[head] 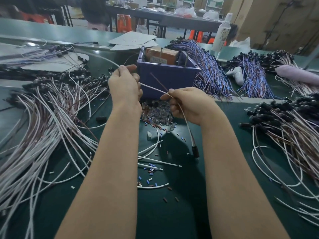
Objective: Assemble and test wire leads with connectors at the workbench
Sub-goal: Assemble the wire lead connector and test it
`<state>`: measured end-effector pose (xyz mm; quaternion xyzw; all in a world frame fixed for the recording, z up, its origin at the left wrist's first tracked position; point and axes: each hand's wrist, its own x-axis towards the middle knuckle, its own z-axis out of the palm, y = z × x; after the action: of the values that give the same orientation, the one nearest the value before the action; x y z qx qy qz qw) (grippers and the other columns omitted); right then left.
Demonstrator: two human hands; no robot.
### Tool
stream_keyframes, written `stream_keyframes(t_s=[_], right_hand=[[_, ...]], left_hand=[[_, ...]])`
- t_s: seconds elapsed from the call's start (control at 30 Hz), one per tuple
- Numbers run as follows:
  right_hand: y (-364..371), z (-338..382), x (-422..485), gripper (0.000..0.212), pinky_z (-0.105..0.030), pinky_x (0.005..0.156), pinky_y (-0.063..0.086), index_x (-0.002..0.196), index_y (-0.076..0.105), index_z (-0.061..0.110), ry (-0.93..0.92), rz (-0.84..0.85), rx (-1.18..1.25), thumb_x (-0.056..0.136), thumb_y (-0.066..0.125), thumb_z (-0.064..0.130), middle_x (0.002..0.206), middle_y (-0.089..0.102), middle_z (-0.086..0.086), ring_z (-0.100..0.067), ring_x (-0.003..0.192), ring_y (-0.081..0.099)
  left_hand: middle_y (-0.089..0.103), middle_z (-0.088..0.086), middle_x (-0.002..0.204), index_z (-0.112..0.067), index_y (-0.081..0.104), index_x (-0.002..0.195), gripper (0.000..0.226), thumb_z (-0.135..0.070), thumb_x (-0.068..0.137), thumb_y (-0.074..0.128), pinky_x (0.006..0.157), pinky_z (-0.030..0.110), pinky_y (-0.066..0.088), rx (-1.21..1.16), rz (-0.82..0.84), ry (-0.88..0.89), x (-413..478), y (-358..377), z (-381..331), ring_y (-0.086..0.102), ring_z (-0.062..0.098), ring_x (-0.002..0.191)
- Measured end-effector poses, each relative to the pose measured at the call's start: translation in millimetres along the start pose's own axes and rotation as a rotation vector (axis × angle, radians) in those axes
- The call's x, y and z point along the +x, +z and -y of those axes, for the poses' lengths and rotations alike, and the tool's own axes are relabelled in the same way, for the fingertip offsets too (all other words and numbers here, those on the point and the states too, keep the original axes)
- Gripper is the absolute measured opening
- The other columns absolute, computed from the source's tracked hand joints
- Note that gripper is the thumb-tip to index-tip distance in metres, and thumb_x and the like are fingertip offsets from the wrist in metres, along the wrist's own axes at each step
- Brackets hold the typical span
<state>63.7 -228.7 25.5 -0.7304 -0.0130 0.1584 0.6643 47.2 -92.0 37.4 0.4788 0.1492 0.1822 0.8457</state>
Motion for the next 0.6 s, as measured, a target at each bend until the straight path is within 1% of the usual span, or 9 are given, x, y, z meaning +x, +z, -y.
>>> stream_keyframes(t_s=[0.07,0.13,0.2,0.23,0.27,0.37,0.47,0.53,0.6], right_hand=[[1.5,-2.5,1.8,0.025,-0.019,0.046,0.051,0.078,0.062,0.006,-0.011,-0.077,0.062,0.098,0.047,0.009,0.061,0.049,-0.003,-0.009,0.045,0.053],[0.4,-6.1,4.4,0.023,-0.025,0.056,0.057,0.081,0.058,0.009,-0.047,-0.177,0.113,0.099,0.045,0.009,0.066,0.055,-0.007,-0.012,0.054,0.06],[-3.0,-10.3,7.8,0.021,-0.029,0.068,0.054,0.087,0.059,0.014,-0.133,-0.331,0.007,0.101,0.043,0.013,0.066,0.059,-0.004,-0.013,0.06,0.062],[-4.8,-11.8,9.4,0.02,-0.029,0.07,0.053,0.093,0.06,0.015,-0.179,-0.408,-0.047,0.101,0.042,0.015,0.064,0.059,-0.002,-0.011,0.06,0.061],[-6.1,-13.2,11.3,0.021,-0.027,0.067,0.051,0.099,0.061,0.015,-0.213,-0.469,-0.061,0.101,0.04,0.016,0.062,0.057,0.0,-0.01,0.057,0.059],[-9.3,-13.4,15.7,0.029,-0.02,0.051,0.042,0.115,0.058,0.011,-0.207,-0.544,0.068,0.101,0.032,0.011,0.064,0.045,0.002,-0.008,0.049,0.046],[-6.5,-10.9,16.6,0.036,-0.02,0.048,0.039,0.126,0.047,0.008,-0.195,-0.528,0.188,0.098,0.027,0.002,0.064,0.043,0.0,-0.01,0.052,0.042],[-3.4,-9.5,14.5,0.034,-0.019,0.046,0.04,0.127,0.041,0.012,-0.217,-0.513,0.193,0.098,0.027,0.001,0.067,0.049,-0.002,-0.009,0.051,0.044],[-1.7,-8.9,12.1,0.026,-0.018,0.044,0.04,0.118,0.037,0.015,-0.245,-0.515,0.182,0.099,0.028,0.001,0.069,0.056,-0.005,-0.007,0.044,0.046]], left_hand=[[0.04,-0.005,0.052,-0.014,0.054,0.079,0.036,-0.026,0.104,0.03,0.04,0.017,0.024,0.235,-0.007,0.093,-1.3,-1.0,1.5,0.03,0.004,0.037],[0.044,-0.003,0.055,-0.015,0.058,0.081,0.036,-0.026,0.103,0.032,0.044,0.021,0.029,0.562,0.068,0.188,-1.6,-1.6,2.9,0.035,0.005,0.04],[0.049,-0.002,0.058,-0.016,0.062,0.082,0.034,-0.025,0.102,0.036,0.051,0.024,0.032,0.857,0.207,0.219,-4.1,-0.4,3.5,0.039,0.008,0.046],[0.05,-0.003,0.059,-0.017,0.063,0.081,0.034,-0.024,0.101,0.037,0.05,0.023,0.034,0.962,0.28,0.208,-6.0,1.1,3.8,0.04,0.008,0.047],[0.052,-0.003,0.057,-0.017,0.064,0.079,0.034,-0.024,0.101,0.038,0.048,0.021,0.035,1.035,0.344,0.192,-7.6,2.8,4.2,0.043,0.007,0.045],[0.054,-0.005,0.043,-0.012,0.063,0.075,0.037,-0.02,0.101,0.037,0.036,0.01,0.033,1.124,0.466,0.137,-10.7,8.1,3.3,0.043,0.0,0.029],[0.055,-0.006,0.036,-0.011,0.065,0.072,0.041,-0.018,0.1,0.036,0.042,0.017,0.034,1.168,0.518,0.09,-10.5,8.1,1.1,0.041,0.0,0.028],[0.057,-0.005,0.038,-0.009,0.066,0.072,0.039,-0.015,0.098,0.037,0.043,0.018,0.033,1.171,0.523,0.056,-10.5,6.8,-0.2,0.043,0.004,0.032],[0.059,-0.002,0.04,-0.007,0.065,0.073,0.036,-0.011,0.095,0.037,0.036,0.013,0.03,1.178,0.533,0.016,-11.6,5.9,-0.9,0.039,0.007,0.031]])
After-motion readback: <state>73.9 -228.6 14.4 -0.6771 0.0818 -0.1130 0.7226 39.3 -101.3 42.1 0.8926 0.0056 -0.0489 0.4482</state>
